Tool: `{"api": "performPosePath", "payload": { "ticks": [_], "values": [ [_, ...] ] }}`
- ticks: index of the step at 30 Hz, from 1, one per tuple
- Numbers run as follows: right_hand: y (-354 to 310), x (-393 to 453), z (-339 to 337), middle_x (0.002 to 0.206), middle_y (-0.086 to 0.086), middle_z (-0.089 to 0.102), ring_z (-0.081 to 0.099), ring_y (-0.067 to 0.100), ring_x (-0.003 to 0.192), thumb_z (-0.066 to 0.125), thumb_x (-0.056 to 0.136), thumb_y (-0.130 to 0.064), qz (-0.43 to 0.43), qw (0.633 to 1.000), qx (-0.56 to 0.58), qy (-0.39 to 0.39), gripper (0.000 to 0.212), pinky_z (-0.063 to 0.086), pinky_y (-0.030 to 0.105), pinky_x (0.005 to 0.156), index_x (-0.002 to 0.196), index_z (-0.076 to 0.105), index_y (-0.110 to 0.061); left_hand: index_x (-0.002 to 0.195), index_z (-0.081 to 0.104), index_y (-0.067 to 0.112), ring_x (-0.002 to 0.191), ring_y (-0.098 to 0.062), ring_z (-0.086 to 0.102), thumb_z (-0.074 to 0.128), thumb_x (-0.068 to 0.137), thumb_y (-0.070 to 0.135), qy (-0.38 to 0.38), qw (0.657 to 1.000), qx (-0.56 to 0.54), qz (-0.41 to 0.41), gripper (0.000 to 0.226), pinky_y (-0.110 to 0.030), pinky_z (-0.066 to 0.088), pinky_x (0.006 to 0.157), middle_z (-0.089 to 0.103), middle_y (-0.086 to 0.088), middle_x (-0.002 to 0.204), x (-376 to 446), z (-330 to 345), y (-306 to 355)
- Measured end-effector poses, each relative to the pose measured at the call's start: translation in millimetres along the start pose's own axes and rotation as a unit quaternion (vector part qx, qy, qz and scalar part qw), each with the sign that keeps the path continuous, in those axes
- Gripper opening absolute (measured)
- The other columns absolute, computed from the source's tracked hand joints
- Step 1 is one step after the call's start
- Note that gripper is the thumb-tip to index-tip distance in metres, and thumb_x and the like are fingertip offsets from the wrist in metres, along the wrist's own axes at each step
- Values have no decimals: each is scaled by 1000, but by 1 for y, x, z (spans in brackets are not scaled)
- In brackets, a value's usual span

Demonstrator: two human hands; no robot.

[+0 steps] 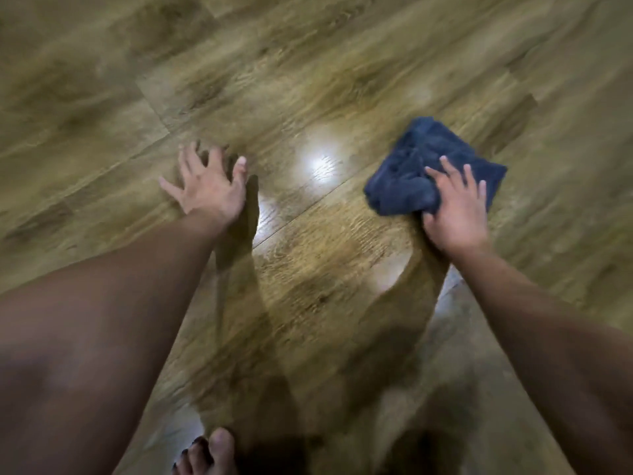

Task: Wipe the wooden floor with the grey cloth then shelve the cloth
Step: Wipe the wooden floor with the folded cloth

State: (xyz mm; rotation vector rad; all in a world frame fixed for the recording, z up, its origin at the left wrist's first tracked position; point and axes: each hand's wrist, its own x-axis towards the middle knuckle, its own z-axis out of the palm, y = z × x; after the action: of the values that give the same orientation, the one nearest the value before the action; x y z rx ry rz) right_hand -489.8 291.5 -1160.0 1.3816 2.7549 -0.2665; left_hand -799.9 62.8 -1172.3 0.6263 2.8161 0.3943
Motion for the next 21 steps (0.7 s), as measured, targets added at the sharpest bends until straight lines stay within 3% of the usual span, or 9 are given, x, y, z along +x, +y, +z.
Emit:
{"api": "performPosePath", "payload": {
  "ticks": [5, 9, 12, 16, 21],
  "values": [
    [58, -31, -1, 165, 0, 27, 18, 39, 152, 64, 83, -15, 137, 989, 47, 42, 71, 12, 65, 120, 149, 41, -24, 135, 48, 34, 153, -26, 11, 21, 91, 69, -9, 996, -13, 89, 62, -70, 7, 111, 23, -10, 162, -16, 28, 41],
    [23, -60, 11, 165, -2, 26, 18, 39, 152, 64, 85, -19, 219, 972, 57, 58, 69, 10, 66, 120, 149, 41, -27, 129, 44, 37, 153, -21, 10, 16, 92, 73, -33, 986, 30, 163, 59, -70, 9, 110, 23, -4, 162, -28, 40, 43],
    [-29, -94, 20, 165, -2, 26, 19, 40, 151, 69, 81, -24, 224, 972, 55, 52, 73, 10, 67, 119, 149, 42, -28, 125, 38, 42, 153, -23, 11, 16, 92, 74, -35, 983, 29, 178, 51, -72, 9, 111, 26, -5, 161, -34, 42, 40],
    [-111, -162, 34, 166, 0, 25, 20, 43, 150, 76, 73, -37, 110, 993, 38, 0, 86, 10, 68, 118, 151, 40, -31, 130, 46, 33, 152, -25, 17, 19, 91, 74, -9, 987, -11, 160, 63, -69, 14, 111, 30, -8, 159, -40, 39, 58],
    [-164, -245, 57, 166, 1, 26, 21, 47, 149, 53, 90, -41, -170, 983, -10, -67, 60, 8, 70, 117, 149, 43, -32, 136, 46, 30, 151, -26, 17, 18, 90, 74, -22, 983, -32, 180, 70, -68, 13, 111, 27, -10, 160, -65, 34, 98]
  ]
}}
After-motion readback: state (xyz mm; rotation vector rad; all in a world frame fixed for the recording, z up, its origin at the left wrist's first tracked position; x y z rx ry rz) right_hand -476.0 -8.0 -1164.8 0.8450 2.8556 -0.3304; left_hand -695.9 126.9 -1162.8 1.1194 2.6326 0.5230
